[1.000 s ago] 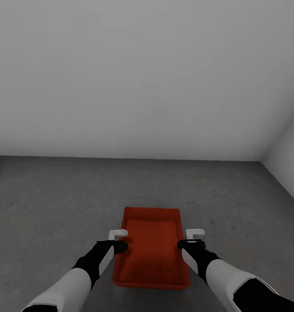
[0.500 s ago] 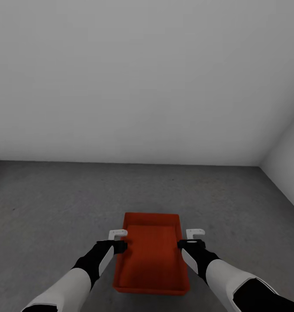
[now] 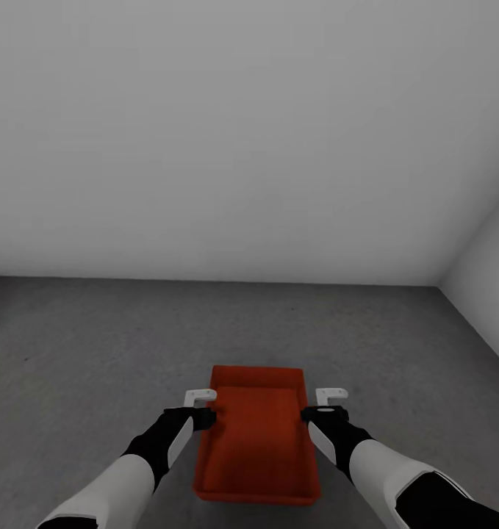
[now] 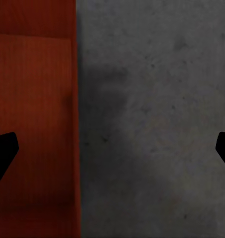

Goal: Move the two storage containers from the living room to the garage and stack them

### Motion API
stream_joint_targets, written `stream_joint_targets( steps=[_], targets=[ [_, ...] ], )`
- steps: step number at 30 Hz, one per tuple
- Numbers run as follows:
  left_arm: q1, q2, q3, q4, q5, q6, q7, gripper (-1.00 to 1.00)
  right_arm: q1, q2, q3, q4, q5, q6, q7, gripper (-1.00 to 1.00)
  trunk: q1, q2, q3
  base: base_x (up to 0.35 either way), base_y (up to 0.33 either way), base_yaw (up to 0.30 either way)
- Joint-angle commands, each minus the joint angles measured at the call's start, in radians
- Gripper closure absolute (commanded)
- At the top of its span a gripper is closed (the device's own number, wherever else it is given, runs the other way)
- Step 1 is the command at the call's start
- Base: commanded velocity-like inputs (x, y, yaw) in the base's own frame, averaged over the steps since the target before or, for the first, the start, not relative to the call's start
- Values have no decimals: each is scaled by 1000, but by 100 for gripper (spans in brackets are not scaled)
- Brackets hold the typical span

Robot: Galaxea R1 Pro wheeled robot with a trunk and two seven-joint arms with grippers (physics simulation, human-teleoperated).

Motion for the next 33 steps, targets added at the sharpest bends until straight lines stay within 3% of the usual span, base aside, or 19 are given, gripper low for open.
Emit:
stream_joint_targets(
  steps=[1,16,33],
  targets=[
    [0,0,1,-2,6,5,5,-100,0,0,8,-2,-5,8,-6,-100,-4,7,2,0,0,0],
    [0,-1,1,-1,6,5,5,-100,0,0,7,-2,-5,8,-6,-100,-62,112,49,0,0,0],
    [0,1,-1,-8,6,-2,2,-100,0,0,9,-2,-5,8,-6,-100,-62,112,49,0,0,0]
  ],
)
